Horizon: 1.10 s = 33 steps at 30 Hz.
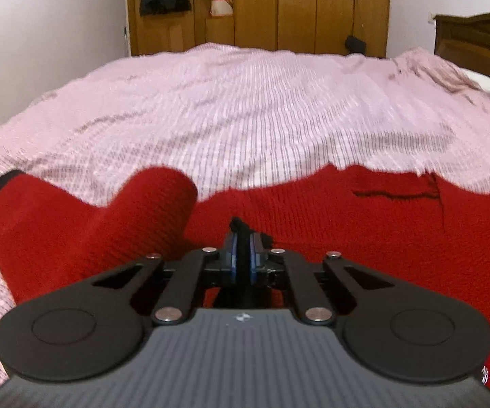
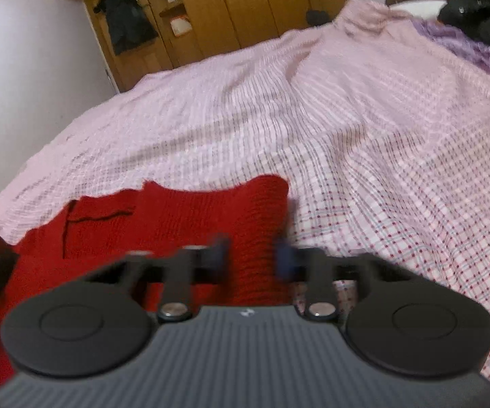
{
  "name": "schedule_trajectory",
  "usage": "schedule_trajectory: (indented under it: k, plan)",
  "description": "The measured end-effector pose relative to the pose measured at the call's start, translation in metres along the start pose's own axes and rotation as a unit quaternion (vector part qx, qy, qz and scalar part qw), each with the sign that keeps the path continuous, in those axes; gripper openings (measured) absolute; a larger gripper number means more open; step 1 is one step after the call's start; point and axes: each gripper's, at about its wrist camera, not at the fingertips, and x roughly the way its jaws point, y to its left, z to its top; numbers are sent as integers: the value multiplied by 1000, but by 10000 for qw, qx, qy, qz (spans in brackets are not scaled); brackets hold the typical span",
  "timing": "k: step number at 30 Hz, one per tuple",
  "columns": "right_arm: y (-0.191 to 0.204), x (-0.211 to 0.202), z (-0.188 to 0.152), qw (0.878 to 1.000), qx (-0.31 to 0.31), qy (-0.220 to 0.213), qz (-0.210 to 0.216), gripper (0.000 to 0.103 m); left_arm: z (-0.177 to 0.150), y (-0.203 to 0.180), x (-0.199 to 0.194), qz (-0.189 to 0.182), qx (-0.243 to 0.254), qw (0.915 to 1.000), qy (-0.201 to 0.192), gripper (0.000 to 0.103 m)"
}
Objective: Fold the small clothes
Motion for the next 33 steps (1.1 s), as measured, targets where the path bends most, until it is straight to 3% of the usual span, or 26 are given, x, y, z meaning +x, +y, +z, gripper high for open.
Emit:
schedule_trajectory:
  k: [5,8,11,14,17,20,21,22,24,27,29,33]
  plan:
    - [0,-4,0,9988,41,-339,-354,20,10,-7,3,141,127,9993,-315,7]
    - [-7,4,-3,9980,233,-216,-546,20,9,-11,21,263,180,9993,-214,7]
    - [-13,11,-6,9975,312,-79,-633,20,1,-13,42,714,398,9966,-23,7]
    - [-14,16,-8,9973,302,15,-671,23,0,-5,50,610,164,9978,182,7]
    - [-13,17,-7,9974,345,33,-631,25,1,-5,49,591,243,9977,221,7]
    - [-15,12,-5,9977,438,12,-507,34,2,-5,44,583,290,9977,208,8]
    - [-15,9,-4,9979,449,-22,-466,44,2,-6,41,571,324,9976,217,8]
    - [-14,6,-3,9981,437,-67,-427,55,3,-6,38,568,385,9974,240,10]
    - [-10,-1,-2,9982,354,-201,-431,65,4,-7,30,581,483,9968,262,16]
    - [-4,-14,1,9984,195,-332,-426,65,5,-5,11,568,394,9973,256,34]
    - [-2,-22,3,9985,195,-300,-415,65,6,0,-5,461,202,9984,252,57]
    - [5,-46,4,9989,171,-287,-333,65,6,7,-35,349,21,9991,224,64]
